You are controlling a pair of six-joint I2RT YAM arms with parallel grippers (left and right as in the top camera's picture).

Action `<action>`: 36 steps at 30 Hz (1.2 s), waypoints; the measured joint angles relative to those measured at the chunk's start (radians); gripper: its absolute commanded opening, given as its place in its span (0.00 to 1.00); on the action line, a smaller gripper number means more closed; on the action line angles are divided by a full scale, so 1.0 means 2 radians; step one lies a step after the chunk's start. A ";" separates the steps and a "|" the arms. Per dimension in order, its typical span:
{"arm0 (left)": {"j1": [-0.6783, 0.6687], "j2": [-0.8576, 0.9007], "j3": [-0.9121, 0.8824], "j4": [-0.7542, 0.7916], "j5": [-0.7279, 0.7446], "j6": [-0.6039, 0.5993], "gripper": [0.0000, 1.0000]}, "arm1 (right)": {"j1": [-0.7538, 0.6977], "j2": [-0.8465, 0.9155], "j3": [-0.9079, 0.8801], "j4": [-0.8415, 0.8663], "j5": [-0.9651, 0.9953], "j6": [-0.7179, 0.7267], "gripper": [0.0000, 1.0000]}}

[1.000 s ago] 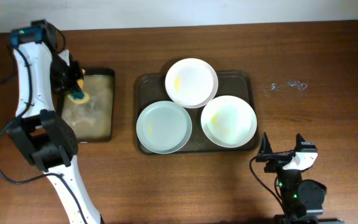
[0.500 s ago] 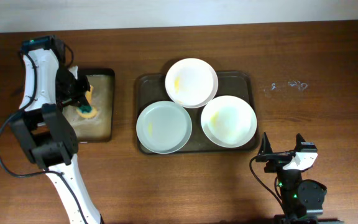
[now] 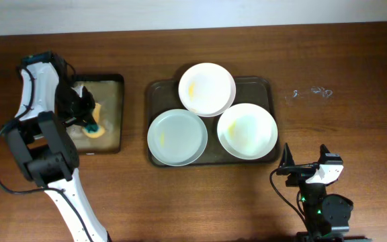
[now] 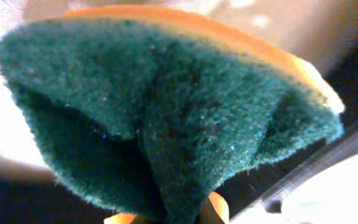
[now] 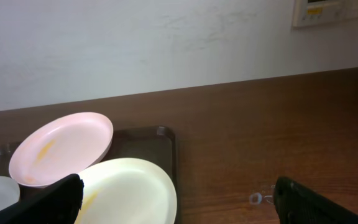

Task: Clean dirty plates on tray and stack at the side
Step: 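Lift the sponge with the left gripper and carry it toward the plates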

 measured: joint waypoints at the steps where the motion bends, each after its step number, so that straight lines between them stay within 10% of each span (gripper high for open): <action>1: 0.000 -0.003 0.032 -0.015 0.011 0.007 0.00 | 0.000 0.000 0.000 0.000 0.000 0.000 0.98; 6: 0.000 -0.059 0.139 -0.063 0.024 0.018 0.00 | 0.000 0.000 0.000 0.000 0.000 0.000 0.99; 13: -0.014 -0.054 -0.028 -0.012 0.013 0.024 0.00 | 0.000 0.000 0.000 0.000 0.000 0.000 0.98; 19: -0.021 -0.092 0.146 -0.085 0.020 0.019 0.00 | 0.000 0.000 0.000 0.000 0.000 0.000 0.98; 26: -0.118 -0.224 0.120 -0.089 0.030 0.006 0.00 | 0.000 0.000 0.000 0.000 0.000 0.000 0.98; 36: -0.364 -0.209 -0.319 0.312 -0.008 -0.183 0.00 | 0.000 0.000 0.000 0.000 0.000 0.000 0.98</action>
